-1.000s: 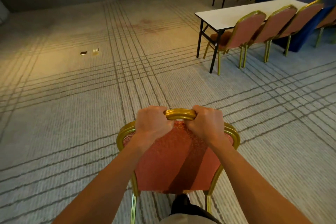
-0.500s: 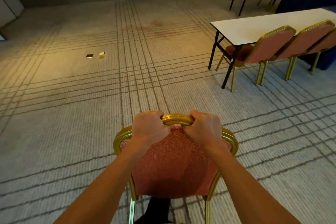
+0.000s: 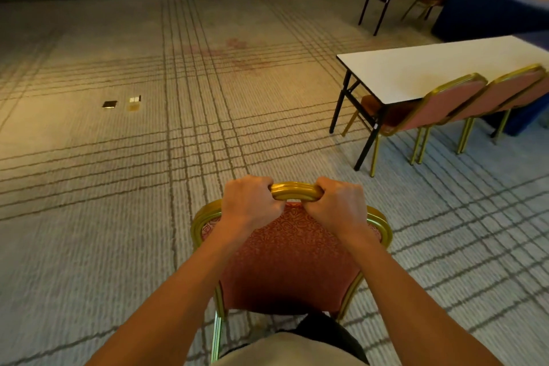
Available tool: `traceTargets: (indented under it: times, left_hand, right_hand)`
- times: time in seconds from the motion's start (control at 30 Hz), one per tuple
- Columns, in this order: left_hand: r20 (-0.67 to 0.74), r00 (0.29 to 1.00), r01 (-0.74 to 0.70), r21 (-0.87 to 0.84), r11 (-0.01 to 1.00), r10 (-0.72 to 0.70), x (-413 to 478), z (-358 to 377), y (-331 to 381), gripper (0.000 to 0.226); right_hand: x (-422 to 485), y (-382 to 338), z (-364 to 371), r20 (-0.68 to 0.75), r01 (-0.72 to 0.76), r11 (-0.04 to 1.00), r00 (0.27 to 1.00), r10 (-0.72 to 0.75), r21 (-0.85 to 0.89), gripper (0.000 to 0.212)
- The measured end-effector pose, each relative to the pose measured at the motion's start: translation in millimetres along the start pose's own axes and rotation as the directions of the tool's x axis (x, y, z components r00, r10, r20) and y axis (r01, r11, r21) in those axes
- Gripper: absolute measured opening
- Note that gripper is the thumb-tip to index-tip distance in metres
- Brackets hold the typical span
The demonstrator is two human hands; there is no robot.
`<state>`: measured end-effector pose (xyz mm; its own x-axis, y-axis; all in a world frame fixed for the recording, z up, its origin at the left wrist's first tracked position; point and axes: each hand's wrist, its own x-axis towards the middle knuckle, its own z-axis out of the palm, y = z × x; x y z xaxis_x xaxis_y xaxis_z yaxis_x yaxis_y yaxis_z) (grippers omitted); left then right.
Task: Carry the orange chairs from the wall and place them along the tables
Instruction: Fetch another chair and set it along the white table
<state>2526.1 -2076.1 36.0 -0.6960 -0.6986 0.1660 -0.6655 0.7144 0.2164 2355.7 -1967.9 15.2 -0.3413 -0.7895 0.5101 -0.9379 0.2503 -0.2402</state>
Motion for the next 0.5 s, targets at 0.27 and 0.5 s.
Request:
traceTargets:
  times: [0.27, 0.5]
  left_hand:
    - [0.038, 0.999, -0.014, 0.042, 0.999, 0.013, 170, 21, -25, 0.029]
    - [0.058, 0.997, 0.056, 0.067, 0.996, -0.060, 325, 56, -46, 0.029]
  right_hand:
    - [137, 66, 76, -0.024, -0.036, 0.999, 0.999, 0.036, -0.002, 0.029]
    - [272, 136, 160, 0.035, -0.032, 0.997, 0.999, 0.029, 0.066, 0.029]
